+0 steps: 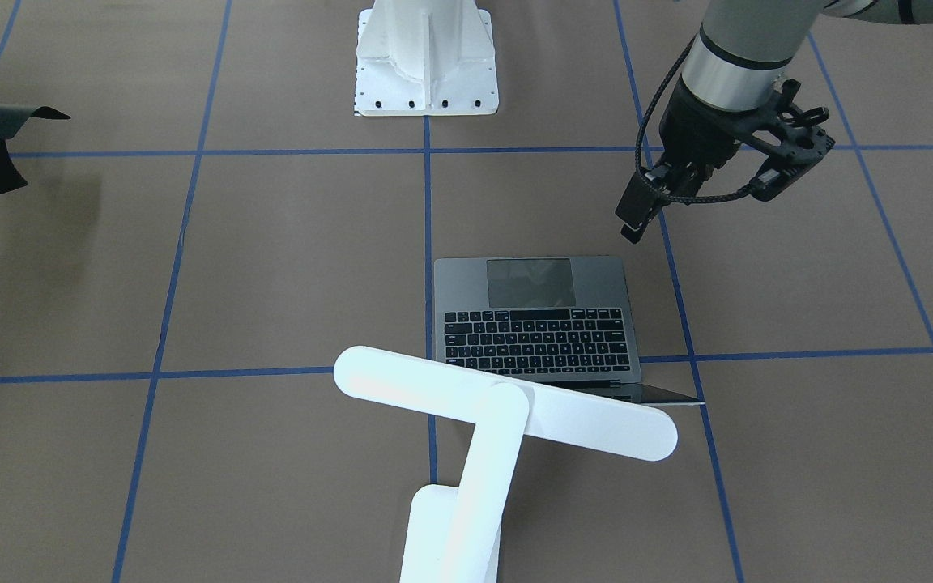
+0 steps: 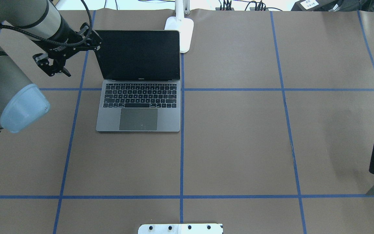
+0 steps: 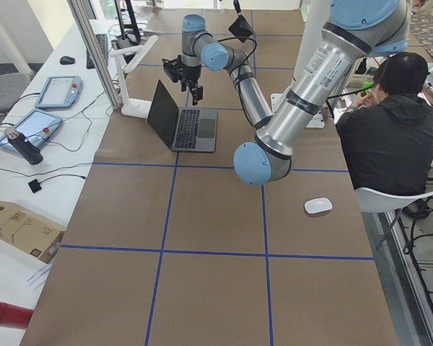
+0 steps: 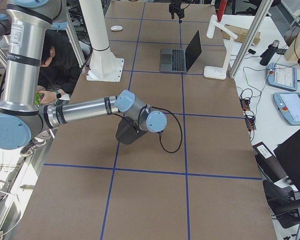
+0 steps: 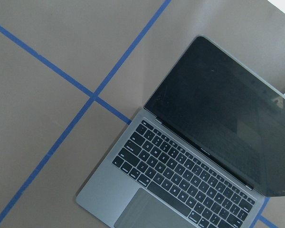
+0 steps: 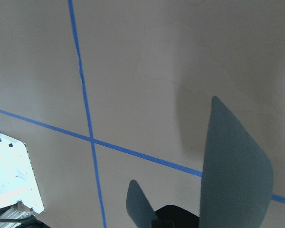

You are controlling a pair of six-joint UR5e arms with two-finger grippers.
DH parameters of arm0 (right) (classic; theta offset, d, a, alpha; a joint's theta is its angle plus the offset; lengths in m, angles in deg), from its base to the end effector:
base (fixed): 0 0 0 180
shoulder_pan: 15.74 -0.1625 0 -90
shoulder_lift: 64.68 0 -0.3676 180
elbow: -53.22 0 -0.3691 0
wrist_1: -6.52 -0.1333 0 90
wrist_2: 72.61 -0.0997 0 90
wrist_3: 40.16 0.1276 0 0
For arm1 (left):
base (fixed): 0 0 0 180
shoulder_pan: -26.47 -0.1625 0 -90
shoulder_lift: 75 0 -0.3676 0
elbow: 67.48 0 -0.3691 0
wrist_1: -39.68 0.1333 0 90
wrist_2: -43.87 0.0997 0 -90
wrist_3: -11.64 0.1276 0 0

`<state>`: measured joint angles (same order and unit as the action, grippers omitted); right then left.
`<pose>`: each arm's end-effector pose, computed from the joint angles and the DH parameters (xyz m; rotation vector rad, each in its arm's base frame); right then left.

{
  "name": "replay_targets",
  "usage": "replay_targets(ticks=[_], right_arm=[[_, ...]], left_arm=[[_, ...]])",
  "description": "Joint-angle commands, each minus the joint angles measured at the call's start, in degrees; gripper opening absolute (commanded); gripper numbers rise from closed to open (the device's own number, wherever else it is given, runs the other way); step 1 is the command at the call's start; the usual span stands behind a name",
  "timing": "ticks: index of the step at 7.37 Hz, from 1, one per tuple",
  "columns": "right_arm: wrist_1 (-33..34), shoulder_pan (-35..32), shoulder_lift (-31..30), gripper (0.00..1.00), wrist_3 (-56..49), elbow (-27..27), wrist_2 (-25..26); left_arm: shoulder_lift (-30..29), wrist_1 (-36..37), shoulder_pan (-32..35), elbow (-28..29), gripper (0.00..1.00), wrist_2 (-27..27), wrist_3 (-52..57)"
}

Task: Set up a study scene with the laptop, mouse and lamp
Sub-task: 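Bring the dark grey cone-shaped shade in with the right gripper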

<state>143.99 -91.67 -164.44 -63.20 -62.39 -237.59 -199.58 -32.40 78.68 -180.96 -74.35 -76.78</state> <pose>-0.0778 -0.3519 0.5044 -0.3672 -1.2998 -0.1855 0.2810 -0.4814 0.1736 -0.1127 0.8406 -0.6590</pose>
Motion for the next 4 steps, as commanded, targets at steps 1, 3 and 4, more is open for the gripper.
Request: replay_targets(ticks=[1,3,4], right_arm=[[-0.1,3.5,5.5,0.0,16.6,-7.7,0.2],[-0.1,10.8,13.6,0.0,30.7,-10.2,2.5],[-0.1,14.5,18.1,0.0,36.9,-10.2,3.8]], left_arm=[[0.2,-0.1,-0.1,0.1,1.0,0.0,0.0],[0.2,0.0,-0.1,0.1,1.0,0.0,0.0],[0.6,0.0,-0.1,0.2,1.0,0.0,0.0]])
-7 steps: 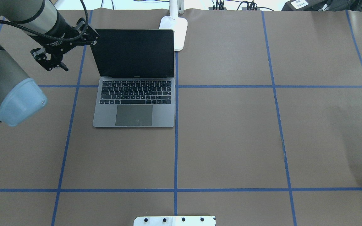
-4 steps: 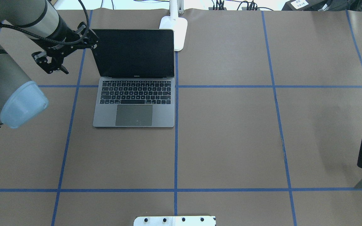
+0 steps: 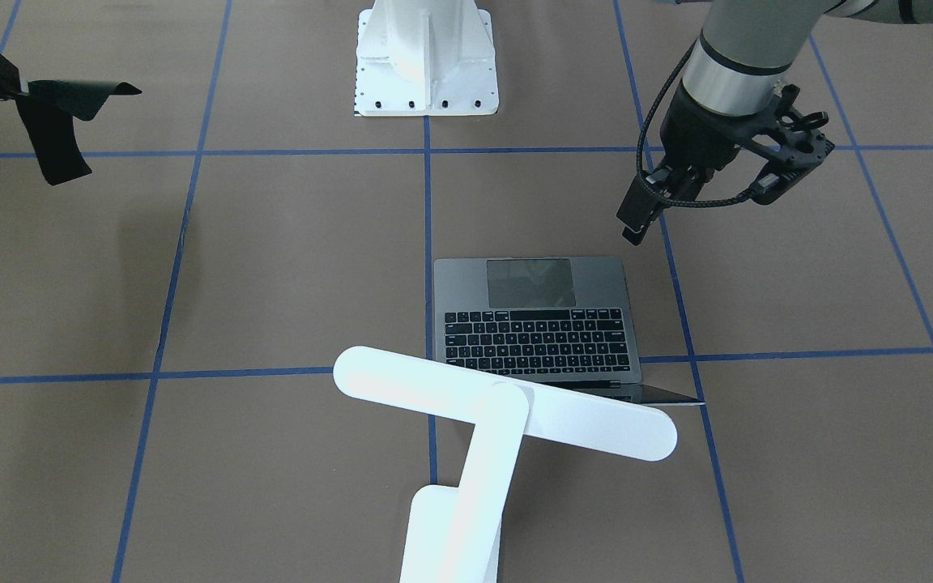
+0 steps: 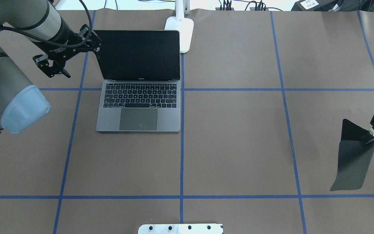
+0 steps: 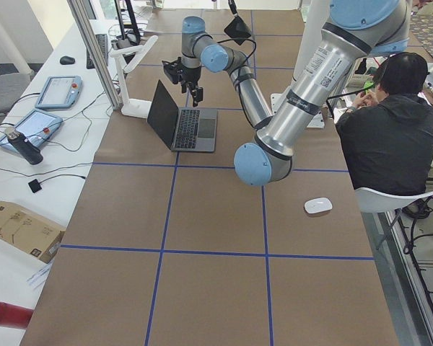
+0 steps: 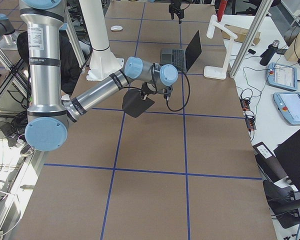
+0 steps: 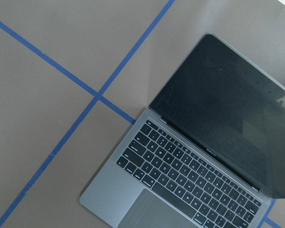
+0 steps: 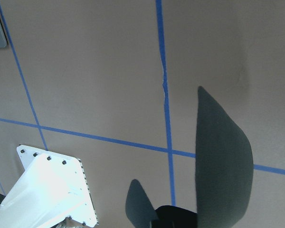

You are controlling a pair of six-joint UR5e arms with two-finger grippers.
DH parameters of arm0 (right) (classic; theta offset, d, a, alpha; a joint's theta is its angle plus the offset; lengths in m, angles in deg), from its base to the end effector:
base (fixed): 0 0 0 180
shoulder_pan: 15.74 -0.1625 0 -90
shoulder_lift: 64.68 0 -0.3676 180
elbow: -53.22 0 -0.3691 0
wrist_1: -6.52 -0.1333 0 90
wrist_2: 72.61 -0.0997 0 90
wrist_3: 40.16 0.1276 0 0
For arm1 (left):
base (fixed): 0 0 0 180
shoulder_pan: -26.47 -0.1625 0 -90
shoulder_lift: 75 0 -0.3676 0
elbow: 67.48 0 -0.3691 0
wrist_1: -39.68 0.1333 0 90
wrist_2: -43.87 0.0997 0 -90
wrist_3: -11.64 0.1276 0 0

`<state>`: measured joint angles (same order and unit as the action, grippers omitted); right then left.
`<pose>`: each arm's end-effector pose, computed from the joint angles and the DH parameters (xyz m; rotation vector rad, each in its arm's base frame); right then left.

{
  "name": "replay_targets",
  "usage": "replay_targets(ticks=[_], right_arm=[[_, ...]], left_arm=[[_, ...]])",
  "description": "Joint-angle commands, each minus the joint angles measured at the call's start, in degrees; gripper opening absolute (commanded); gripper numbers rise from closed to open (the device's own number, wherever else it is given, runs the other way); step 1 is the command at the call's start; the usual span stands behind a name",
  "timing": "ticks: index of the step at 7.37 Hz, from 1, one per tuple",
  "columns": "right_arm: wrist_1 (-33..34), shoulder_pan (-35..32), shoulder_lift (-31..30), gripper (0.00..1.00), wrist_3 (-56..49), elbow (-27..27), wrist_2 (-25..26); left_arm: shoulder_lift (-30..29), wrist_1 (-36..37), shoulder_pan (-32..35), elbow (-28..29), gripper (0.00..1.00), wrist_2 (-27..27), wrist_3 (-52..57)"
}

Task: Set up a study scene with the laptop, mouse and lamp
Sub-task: 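Bring the dark grey cone-shaped shade in with the right gripper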

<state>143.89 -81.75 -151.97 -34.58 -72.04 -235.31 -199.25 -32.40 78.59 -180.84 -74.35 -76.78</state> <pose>-0.1524 -0.3706 0.3563 -0.4602 -1.1890 -0.1726 0.2820 -0.4814 0.1775 -0.1173 0.8338 -0.6602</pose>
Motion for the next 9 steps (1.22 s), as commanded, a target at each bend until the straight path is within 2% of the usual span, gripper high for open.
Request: replay_targets(ticks=[1,3,7,8,9], right_arm=[[0.0,8.0,10.3,0.0,14.8,-0.2,4.1],[0.0,12.1,17.8,0.0,23.9,3.7,7.8],[-0.2,12.9,24.2,0.0,32.6,13.3,7.8],[-4.2,13.4,24.4,0.0,37.3,15.4,7.8],[-12.7,14.8,24.1,0.0,45.7,18.0,8.4]], left_arm=[[1.2,-0.5,0.0,0.1,1.0,0.0,0.1],[2.0,-1.0,0.0,0.1,1.0,0.0,0.1],[2.2,-1.0,0.0,0.2,1.0,0.0,0.2],[3.0,-1.9,0.0,0.2,1.0,0.1,0.3],[3.6,-2.5,0.0,0.3,1.0,0.0,1.7]])
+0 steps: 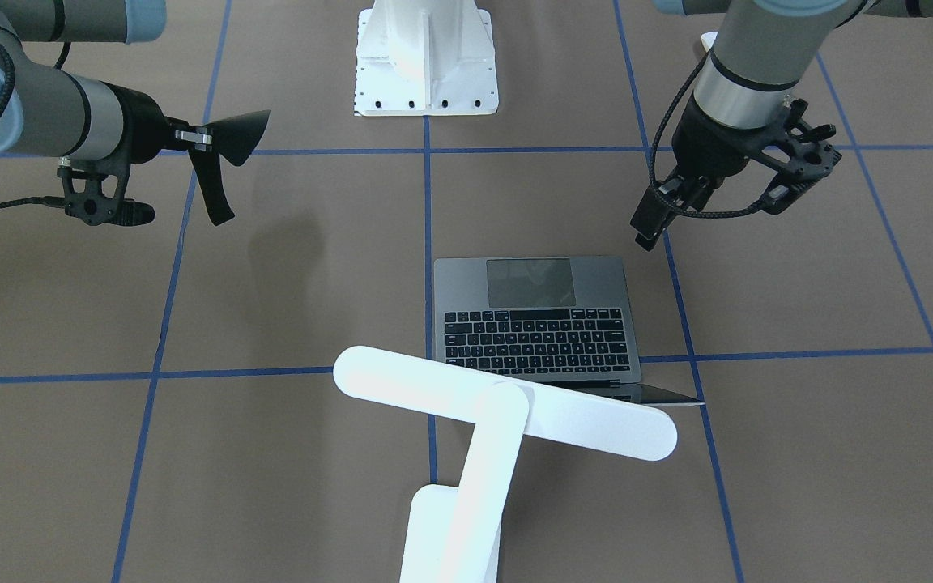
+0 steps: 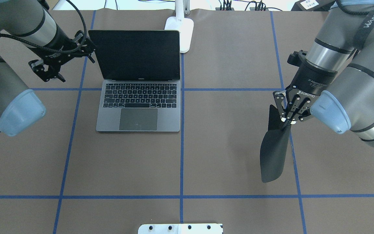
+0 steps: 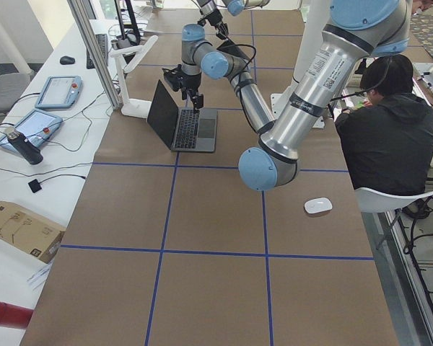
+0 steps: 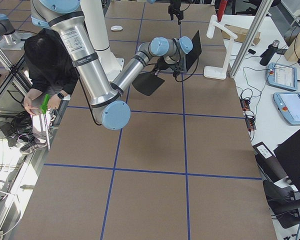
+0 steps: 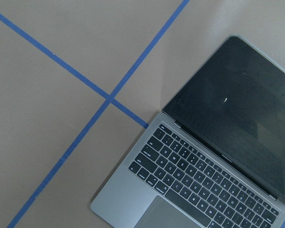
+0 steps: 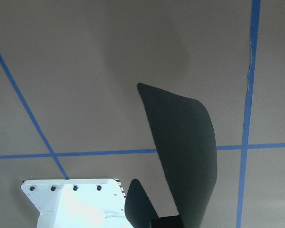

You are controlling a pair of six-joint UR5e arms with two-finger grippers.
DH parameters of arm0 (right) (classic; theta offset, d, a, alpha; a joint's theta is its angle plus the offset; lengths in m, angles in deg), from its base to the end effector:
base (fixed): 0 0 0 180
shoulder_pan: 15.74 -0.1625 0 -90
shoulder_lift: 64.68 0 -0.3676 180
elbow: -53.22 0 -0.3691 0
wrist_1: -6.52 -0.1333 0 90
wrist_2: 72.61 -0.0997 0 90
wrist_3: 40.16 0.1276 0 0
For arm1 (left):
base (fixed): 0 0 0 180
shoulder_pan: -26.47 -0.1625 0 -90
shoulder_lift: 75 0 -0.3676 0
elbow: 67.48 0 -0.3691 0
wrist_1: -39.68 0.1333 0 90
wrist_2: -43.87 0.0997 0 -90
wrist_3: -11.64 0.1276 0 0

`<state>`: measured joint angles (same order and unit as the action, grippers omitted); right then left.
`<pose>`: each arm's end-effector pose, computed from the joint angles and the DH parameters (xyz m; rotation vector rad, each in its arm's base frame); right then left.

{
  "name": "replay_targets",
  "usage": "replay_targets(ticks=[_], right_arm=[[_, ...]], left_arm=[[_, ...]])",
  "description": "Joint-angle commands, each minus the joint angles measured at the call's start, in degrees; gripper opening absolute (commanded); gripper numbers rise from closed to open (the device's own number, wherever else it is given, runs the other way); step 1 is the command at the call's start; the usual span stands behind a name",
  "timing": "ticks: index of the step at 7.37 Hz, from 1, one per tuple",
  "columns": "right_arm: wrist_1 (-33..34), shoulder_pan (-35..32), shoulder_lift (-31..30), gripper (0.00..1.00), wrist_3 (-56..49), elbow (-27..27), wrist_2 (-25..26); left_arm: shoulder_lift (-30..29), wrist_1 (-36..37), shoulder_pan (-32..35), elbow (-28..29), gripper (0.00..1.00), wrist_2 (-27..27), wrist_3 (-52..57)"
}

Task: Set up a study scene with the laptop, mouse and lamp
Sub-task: 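Lower the grey shade with the right gripper beside the laptop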

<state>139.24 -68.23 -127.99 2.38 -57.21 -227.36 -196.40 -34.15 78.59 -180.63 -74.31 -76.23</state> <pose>-0.3023 -0.4233 0.2671 -0.6740 -0.9089 0.0348 0.2823 -0.4818 0.2019 -0.1242 0.8144 -0.6592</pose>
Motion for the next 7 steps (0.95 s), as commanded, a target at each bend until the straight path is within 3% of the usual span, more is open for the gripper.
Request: replay_targets(ticks=[1,3,5,7], right_arm=[[-17.2,2.7,0.0,0.0,16.7,6.0,2.7],[-30.0,4.1,0.5,0.0,24.1,11.5,3.7],[-37.3,4.6,1.7,0.0,24.3,17.2,3.8],[-46.0,5.9,7.1,0.0,26.2,26.3,4.0]], left_arm=[[0.8,-0.8,0.0,0.4,1.0,0.0,2.0],[0.8,-0.8,0.0,0.6,1.0,0.4,2.1],[0.7,-0.8,0.0,1.3,1.0,0.7,2.1],[0.6,-0.8,0.0,1.8,1.0,0.7,2.1]])
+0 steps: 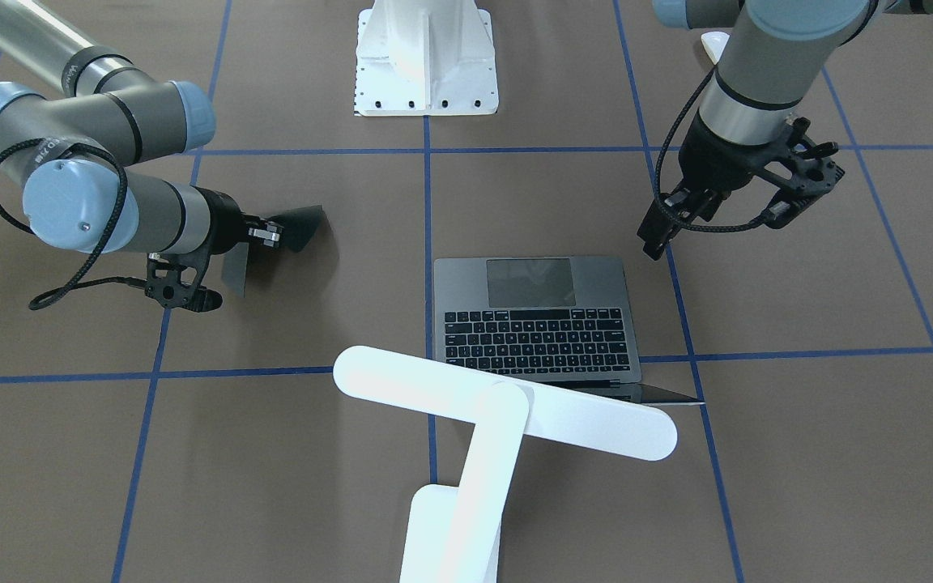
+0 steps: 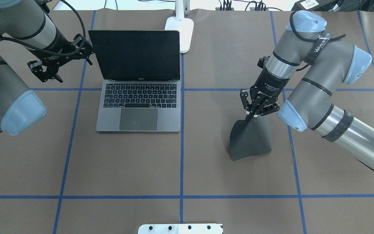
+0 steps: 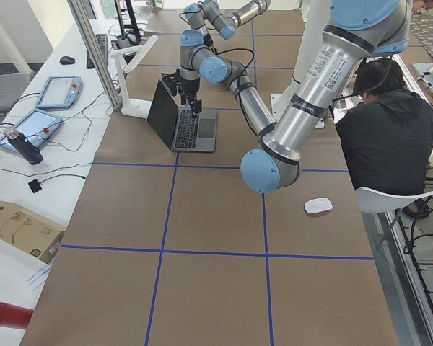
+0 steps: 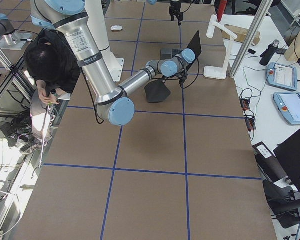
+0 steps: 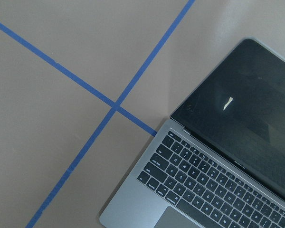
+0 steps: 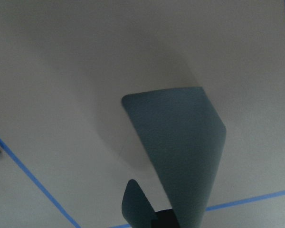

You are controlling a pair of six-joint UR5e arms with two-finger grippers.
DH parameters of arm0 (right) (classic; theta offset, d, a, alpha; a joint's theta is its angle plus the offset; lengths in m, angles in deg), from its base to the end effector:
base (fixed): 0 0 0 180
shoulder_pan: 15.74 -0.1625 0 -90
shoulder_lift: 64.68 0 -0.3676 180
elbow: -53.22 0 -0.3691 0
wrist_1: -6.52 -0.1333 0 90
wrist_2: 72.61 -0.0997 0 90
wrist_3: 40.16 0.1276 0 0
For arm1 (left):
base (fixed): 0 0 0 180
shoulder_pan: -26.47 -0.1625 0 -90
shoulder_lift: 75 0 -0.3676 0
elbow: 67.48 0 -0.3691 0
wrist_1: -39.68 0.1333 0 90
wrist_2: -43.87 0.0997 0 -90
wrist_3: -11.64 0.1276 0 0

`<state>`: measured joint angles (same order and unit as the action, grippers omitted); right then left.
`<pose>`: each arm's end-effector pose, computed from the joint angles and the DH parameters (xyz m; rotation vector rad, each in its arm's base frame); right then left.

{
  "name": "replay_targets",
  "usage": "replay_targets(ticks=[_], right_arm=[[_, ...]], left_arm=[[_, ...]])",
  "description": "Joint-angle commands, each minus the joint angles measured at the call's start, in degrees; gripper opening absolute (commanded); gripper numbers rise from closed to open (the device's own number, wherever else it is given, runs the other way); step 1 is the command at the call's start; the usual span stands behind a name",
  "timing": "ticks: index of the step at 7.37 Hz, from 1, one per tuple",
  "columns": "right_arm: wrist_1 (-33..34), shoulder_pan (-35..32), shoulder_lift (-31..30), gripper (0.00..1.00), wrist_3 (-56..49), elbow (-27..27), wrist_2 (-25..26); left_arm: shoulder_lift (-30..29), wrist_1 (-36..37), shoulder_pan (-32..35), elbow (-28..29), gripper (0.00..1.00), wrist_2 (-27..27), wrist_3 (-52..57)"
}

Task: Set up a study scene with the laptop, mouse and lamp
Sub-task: 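Lower the grey shade with the right gripper beside the laptop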

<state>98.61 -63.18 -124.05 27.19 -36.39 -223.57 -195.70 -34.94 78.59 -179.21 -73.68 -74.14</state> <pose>-0.4056 -0.4738 0.3005 -0.5965 -0.9590 0.1245 0.2855 -0.4880 0.2163 -0.1115 0.7912 -0.6367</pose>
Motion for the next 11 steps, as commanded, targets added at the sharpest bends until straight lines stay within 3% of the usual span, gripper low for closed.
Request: replay_targets(ticks=[1,4,11], right_arm=[[-8.4,1.3,4.3,0.0,3.0,6.9,0.4],[-9.4,2.5,9.4,0.0,3.1,11.8,1.4],[-9.5,3.0,13.9,0.0,3.2,18.5,4.7]], left_arm=[[-0.1,0.0,0.0,0.5,1.0,0.0,0.1],[-0.1,-2.1,0.0,2.6,1.0,0.1,0.1],[-0.2,-2.5,0.0,2.8,1.0,0.1,0.1]])
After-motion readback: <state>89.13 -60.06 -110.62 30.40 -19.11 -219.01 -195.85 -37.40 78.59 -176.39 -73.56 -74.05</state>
